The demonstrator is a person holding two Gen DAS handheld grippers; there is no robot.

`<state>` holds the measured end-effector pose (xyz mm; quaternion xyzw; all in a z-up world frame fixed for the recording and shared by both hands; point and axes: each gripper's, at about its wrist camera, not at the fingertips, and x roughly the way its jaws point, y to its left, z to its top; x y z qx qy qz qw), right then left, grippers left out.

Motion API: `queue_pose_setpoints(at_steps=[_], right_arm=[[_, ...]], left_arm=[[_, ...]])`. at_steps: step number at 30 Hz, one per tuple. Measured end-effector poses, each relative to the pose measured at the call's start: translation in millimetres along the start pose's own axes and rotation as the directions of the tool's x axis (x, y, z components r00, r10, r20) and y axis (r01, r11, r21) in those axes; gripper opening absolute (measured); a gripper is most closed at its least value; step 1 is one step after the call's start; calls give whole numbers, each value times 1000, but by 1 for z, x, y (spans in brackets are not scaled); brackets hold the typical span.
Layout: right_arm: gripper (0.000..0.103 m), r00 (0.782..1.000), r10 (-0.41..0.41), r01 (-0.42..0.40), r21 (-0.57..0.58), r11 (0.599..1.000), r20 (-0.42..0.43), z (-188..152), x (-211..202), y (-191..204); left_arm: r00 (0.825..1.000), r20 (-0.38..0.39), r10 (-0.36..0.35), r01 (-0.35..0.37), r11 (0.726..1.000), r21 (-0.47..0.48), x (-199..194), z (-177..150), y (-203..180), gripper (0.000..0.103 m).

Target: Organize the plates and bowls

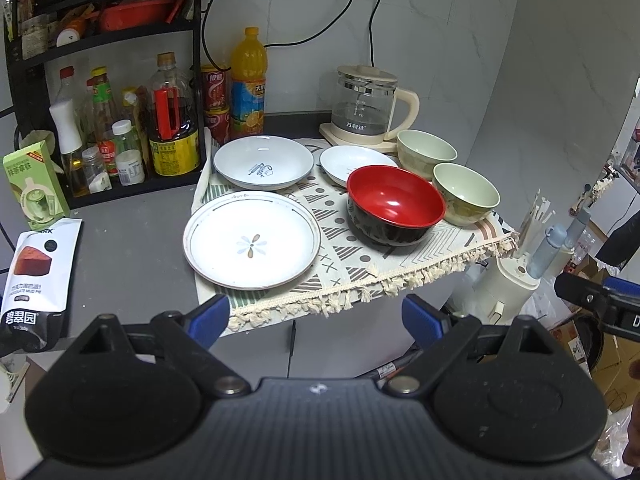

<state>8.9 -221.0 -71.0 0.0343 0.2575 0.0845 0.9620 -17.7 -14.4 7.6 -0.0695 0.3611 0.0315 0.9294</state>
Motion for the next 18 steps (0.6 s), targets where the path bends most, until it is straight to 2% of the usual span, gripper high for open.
queue_pose_setpoints(at_steps=[11,18], right_arm=[[103,1000,0,0,-12,1000,-4,3,-7,4],[103,999,-29,28,-29,999,-33,-2,-5,9]], left_arm=[[1000,1,6,-6,1000,-5,-12,1,5,92],[1000,-2,0,0,1000,0,-15,1,4,92]])
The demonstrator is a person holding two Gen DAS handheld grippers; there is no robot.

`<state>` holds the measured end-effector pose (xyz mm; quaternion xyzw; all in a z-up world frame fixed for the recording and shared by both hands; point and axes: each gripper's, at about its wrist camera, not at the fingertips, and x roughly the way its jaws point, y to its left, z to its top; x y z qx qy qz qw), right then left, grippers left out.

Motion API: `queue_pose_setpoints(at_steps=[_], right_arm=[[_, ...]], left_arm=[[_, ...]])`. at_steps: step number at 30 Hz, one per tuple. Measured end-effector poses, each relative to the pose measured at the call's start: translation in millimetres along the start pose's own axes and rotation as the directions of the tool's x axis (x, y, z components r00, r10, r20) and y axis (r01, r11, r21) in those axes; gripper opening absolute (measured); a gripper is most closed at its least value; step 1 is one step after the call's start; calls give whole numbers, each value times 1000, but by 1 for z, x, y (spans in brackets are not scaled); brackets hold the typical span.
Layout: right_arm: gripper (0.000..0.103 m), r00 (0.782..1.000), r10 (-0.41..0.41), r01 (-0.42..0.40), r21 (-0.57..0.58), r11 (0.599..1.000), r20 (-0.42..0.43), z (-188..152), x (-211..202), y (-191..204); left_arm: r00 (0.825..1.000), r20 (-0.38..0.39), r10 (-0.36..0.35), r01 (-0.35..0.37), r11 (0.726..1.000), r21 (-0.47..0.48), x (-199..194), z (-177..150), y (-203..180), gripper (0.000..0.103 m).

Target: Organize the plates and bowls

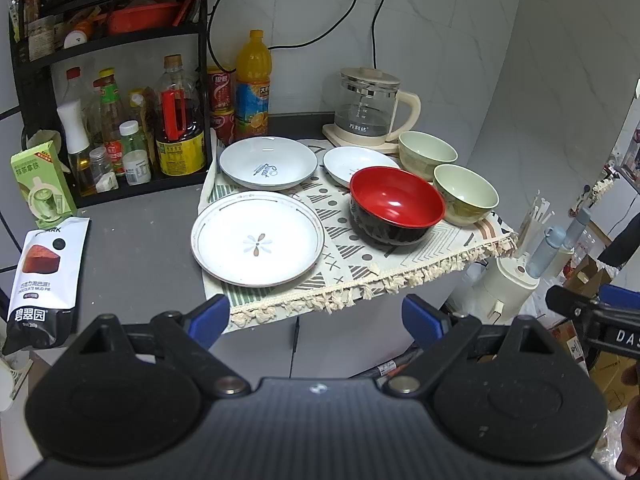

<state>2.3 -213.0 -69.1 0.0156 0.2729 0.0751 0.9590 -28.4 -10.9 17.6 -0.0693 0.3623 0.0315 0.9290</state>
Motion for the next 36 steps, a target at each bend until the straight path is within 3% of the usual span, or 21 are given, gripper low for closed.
queue_pose_setpoints(at_steps=[10,19,36], right_arm=[[103,1000,-28,28,-8,1000,-15,-3,1,-2],[103,1000,3,-3,3,1000,-22,6,14,-4],[103,997,-10,11,16,1000,-81,45,88,-20]], left_arm=[[1000,-3,-19,19,1000,9,9,5,-10,92],[998,-18,-58,58,998,26,36,17,-22,92],[990,-89,-112,118,991,59,146,81,-42,91]])
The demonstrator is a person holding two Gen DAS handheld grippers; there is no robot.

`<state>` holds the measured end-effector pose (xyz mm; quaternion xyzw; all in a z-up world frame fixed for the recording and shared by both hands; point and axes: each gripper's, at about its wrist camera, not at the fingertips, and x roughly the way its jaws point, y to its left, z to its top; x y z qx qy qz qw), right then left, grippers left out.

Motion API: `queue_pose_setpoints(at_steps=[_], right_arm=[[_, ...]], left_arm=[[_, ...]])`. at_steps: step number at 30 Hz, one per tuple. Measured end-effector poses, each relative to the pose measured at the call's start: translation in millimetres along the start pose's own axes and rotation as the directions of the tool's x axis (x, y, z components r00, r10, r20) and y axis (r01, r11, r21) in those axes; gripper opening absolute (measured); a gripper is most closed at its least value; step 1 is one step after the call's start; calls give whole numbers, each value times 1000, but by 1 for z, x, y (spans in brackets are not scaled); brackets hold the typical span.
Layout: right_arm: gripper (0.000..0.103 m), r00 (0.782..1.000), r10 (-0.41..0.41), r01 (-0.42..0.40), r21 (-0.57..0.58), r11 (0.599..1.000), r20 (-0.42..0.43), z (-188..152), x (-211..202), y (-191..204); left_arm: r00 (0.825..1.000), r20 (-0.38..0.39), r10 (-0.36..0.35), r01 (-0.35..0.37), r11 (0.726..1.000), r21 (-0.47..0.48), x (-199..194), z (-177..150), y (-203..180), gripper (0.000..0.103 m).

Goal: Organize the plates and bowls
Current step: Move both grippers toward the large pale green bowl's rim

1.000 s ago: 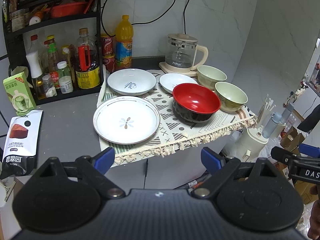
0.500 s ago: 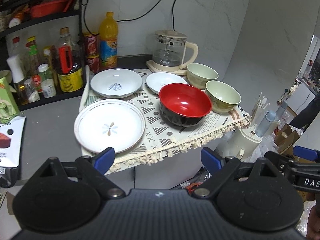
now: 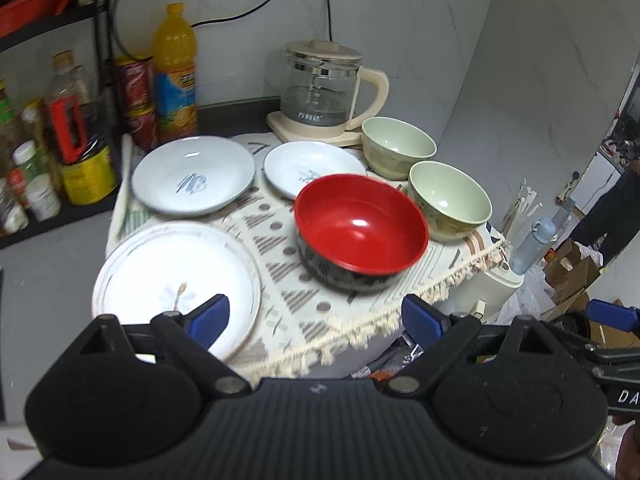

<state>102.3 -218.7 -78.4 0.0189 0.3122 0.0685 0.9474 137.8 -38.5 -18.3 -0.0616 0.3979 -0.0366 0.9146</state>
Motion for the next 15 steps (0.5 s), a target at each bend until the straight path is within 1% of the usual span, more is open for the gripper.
queue_pose_setpoints(at_steps=[3,13,15], right_arm=[[103,1000,-19,20,21,1000,-14,12,16,-8],[103,996,-85,88,85,993,-34,46,67,-31],[103,994,-105,108,93,990,-35,52,76,-34]], left_arm=[[1000,-10,-18,18,1000,2,19,18,-3,91],[997,-18,-80,81,994,68,79,69,-17,91],[995,-27,-96,98,992,74,91,78,-19,89]])
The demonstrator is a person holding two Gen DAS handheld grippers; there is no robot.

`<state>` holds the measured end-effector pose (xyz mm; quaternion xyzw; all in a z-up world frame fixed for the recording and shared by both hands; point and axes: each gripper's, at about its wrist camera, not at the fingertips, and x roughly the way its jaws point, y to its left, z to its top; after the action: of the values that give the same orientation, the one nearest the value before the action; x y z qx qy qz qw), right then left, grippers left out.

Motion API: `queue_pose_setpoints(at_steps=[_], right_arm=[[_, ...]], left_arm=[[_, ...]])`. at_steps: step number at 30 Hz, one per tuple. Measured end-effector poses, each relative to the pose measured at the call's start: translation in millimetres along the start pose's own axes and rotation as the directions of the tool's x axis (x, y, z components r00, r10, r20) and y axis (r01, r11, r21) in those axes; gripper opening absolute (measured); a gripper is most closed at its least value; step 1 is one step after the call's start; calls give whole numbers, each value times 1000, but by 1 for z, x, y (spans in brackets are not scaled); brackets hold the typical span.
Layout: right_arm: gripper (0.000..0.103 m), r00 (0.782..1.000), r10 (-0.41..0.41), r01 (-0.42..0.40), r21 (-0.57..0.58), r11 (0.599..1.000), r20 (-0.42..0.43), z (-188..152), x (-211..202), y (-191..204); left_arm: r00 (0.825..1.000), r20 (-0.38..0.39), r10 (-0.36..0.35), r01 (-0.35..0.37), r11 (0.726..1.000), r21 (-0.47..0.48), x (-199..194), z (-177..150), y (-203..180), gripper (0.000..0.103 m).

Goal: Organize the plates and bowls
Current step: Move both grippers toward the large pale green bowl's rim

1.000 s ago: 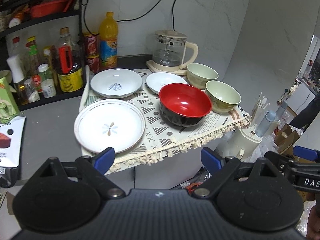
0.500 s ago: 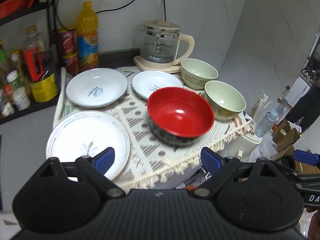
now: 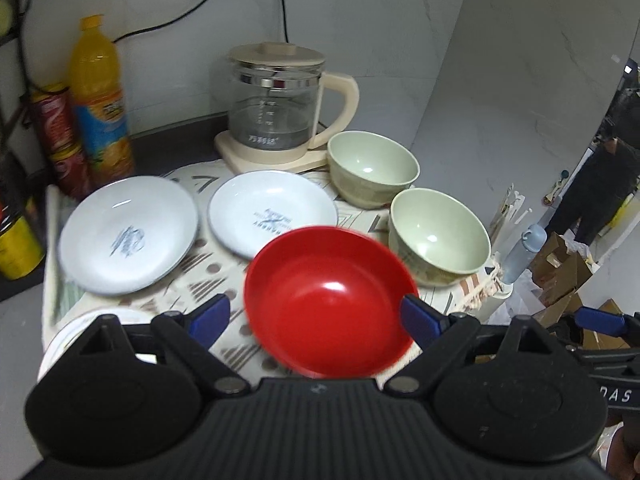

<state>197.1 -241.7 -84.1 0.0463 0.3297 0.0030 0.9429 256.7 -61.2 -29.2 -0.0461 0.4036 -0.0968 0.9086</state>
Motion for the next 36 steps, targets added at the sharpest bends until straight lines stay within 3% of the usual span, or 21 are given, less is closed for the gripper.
queue_pose_setpoints(at_steps=[5,11,19,28,36], right_arm=[[102,997,-66,67,36,997,-30,14,24,-6],[94,992,-110,115,89,989,-61,23,46,-12],[94,986,-154,164,170,972,-69,34,59,-25],[94,984,-154,168,181,969,-89,46,83,-45],[93,985,-116,137,172,975,-127,68,124,-76]], left_arm=[[999,-19,-50,50,998,32,27,20,-2,89],[993,-49,-106,109,991,75,57,41,-9,85],[981,-96,-169,180,976,120,86,62,-19,81],[972,-133,-193,211,967,140,123,80,-45,81],[968,-192,-159,182,978,104,167,99,-68,74]])
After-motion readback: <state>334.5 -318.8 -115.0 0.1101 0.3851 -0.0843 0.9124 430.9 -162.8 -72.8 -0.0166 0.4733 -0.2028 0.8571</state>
